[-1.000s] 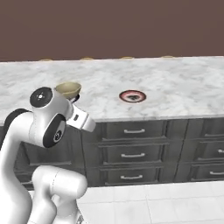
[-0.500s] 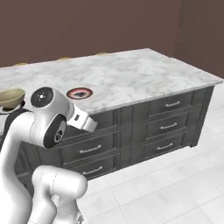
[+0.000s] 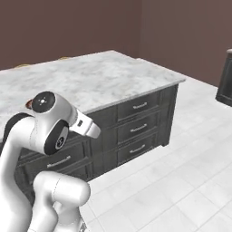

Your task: Move the bowls from the cabinet to the plates on the dining table.

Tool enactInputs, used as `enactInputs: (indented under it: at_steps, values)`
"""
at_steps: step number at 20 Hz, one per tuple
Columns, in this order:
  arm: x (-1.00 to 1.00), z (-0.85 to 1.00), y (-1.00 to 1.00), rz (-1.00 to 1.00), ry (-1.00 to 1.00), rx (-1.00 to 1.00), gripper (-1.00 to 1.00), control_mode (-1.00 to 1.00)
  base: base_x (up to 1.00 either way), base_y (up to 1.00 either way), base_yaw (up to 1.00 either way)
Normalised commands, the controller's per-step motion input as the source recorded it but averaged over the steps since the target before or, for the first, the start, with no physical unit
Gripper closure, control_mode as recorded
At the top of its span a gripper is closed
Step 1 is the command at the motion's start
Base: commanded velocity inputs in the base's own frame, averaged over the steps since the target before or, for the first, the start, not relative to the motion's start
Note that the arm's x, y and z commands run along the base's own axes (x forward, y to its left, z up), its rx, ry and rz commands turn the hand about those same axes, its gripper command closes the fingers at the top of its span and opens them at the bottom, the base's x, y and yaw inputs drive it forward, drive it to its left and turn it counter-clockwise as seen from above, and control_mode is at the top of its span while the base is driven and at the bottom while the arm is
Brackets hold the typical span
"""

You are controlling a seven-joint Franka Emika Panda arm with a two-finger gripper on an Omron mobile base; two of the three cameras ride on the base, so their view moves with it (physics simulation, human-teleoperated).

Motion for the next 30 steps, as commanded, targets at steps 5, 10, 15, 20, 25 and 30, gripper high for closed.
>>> enactInputs:
  at_steps: [5, 10, 15, 20, 25, 30]
  values:
    - [0.00, 0.00, 0.00, 0.00, 0.00, 0.00, -1.00, 1.00, 1.00, -0.49, -0.23]
    - [0.00, 0.00, 0.00, 0.00, 0.00, 0.00, -1.00, 1.00, 0.97, -0.59, -0.25]
    - [0.00, 0.00, 0.00, 0.00, 0.00, 0.00, -1.00, 1.00, 0.84, -0.54, -0.27]
    - [0.00, 0.00, 0.00, 0.00, 0.00, 0.00, -1.00, 1.00, 0.98, -0.64, -0.29]
    - [0.00, 0.00, 0.00, 0.00, 0.00, 0.00, -1.00, 1.00, 0.88, -0.56, -0.35]
    - [0.00, 0.00, 0.00, 0.00, 0.00, 0.00, -1.00, 1.00, 0.83, -0.48, -0.42]
